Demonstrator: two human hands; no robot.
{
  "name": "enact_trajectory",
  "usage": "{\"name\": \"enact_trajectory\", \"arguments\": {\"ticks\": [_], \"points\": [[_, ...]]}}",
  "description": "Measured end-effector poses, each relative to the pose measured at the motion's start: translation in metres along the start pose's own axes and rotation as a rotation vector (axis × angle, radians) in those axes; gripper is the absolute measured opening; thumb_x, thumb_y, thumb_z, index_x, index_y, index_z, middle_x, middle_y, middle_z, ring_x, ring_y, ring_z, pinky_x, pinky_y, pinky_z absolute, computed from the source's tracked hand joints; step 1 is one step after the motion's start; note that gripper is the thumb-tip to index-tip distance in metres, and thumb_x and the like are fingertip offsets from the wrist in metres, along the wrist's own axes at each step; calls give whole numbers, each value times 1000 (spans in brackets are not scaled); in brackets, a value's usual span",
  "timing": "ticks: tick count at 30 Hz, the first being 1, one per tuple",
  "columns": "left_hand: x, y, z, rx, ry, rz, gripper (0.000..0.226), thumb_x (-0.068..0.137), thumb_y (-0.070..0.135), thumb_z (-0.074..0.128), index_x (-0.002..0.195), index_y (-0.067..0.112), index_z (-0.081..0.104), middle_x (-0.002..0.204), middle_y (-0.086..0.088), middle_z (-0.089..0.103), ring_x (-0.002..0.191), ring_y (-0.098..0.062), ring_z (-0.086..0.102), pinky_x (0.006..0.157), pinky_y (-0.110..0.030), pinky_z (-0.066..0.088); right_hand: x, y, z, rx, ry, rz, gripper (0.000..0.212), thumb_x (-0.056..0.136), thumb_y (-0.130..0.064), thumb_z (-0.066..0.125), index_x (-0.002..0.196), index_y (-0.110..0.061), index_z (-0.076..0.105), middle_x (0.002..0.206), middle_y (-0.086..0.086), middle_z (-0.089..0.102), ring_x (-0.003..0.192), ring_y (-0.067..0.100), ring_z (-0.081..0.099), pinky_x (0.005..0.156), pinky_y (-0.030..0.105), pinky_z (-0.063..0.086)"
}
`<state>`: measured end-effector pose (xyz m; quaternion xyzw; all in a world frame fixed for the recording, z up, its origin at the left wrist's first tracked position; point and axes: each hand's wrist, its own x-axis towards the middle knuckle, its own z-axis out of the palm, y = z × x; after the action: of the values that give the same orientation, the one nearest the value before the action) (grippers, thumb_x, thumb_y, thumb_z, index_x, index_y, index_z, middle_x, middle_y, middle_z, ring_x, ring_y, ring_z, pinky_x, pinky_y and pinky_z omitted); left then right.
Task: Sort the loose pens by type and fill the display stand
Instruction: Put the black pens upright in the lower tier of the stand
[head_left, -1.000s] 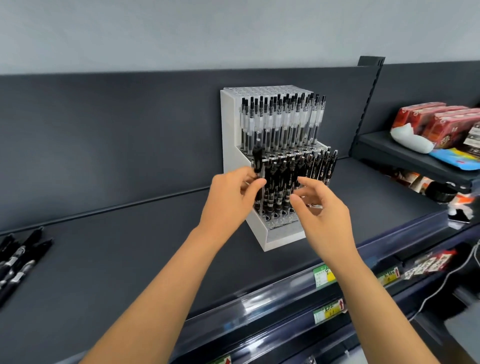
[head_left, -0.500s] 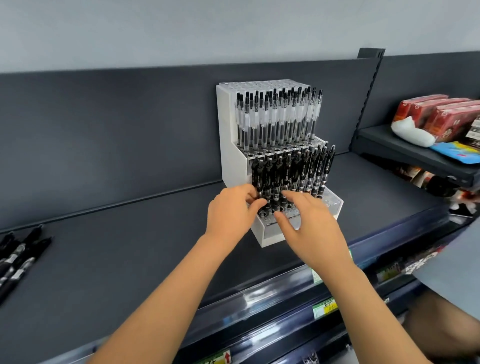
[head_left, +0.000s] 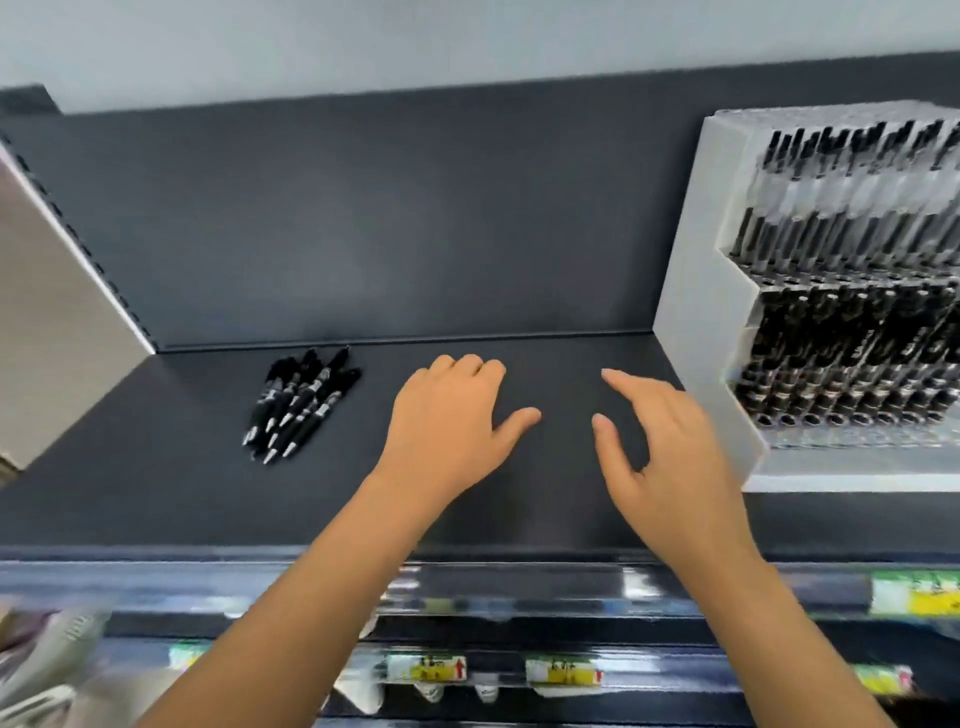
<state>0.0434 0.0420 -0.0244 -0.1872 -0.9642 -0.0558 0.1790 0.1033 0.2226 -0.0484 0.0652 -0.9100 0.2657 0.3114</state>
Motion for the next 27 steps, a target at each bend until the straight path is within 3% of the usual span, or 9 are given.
{"name": "enact_trajectory", "arguments": {"ticks": [5, 8, 13, 16, 18, 22, 27], "points": [[-30, -103, -7, 36, -28, -151, 48, 96, 52, 38, 127, 19, 55, 118, 4, 62, 110, -20, 54, 82, -32, 44, 15, -69, 65, -5, -259, 11, 37, 95, -33, 52, 131, -24, 52, 121, -11, 58, 105, 10, 55, 78, 25, 45], [-41, -161, -7, 15, -1, -211, 44, 95, 51, 43, 120, 19, 59, 113, 4, 64, 105, -20, 55, 79, -32, 45, 28, -113, 111, 9, -337, 82, 30, 96, -38, 49, 124, -27, 55, 110, -14, 60, 86, 6, 52, 75, 24, 43], [-53, -248, -1, -37, -4, -225, 42, 91, 50, 52, 116, 18, 61, 105, 2, 67, 101, -23, 58, 71, -33, 44, 59, -177, 193, 40, -404, 383, 28, 93, -46, 52, 103, -21, 60, 91, -8, 66, 89, 16, 62, 71, 28, 46], [-52, -291, -2, -97, -6, -210, 46, 91, 51, 52, 122, 18, 60, 110, 3, 68, 105, -22, 58, 73, -34, 46, 81, -204, 231, -85, -384, 538, 41, 91, -51, 51, 100, -12, 58, 97, 4, 66, 96, 27, 62, 68, 29, 42], [-49, -307, -5, -140, -17, -202, 47, 91, 51, 51, 125, 19, 58, 114, 5, 66, 108, -21, 57, 74, -33, 45, 94, -217, 243, -165, -411, 628, 43, 89, -48, 55, 100, -7, 56, 97, 8, 64, 99, 31, 60, 66, 29, 40], [-41, -324, -11, -206, -14, -191, 47, 91, 51, 51, 126, 21, 56, 116, 7, 65, 111, -18, 55, 77, -31, 44, 108, -227, 247, -229, -512, 748, 31, 83, -36, 61, 69, -13, 46, 69, 0, 50, 79, 26, 54, 55, 25, 38], [-29, -315, -21, -272, 10, -153, 45, 91, 51, 51, 126, 23, 55, 117, 10, 64, 113, -16, 53, 77, -30, 42, 109, -226, 244, -328, -584, 717, 32, 92, -25, 51, 66, -10, 42, 80, 6, 54, 76, 28, 53, 62, 27, 42]]}}
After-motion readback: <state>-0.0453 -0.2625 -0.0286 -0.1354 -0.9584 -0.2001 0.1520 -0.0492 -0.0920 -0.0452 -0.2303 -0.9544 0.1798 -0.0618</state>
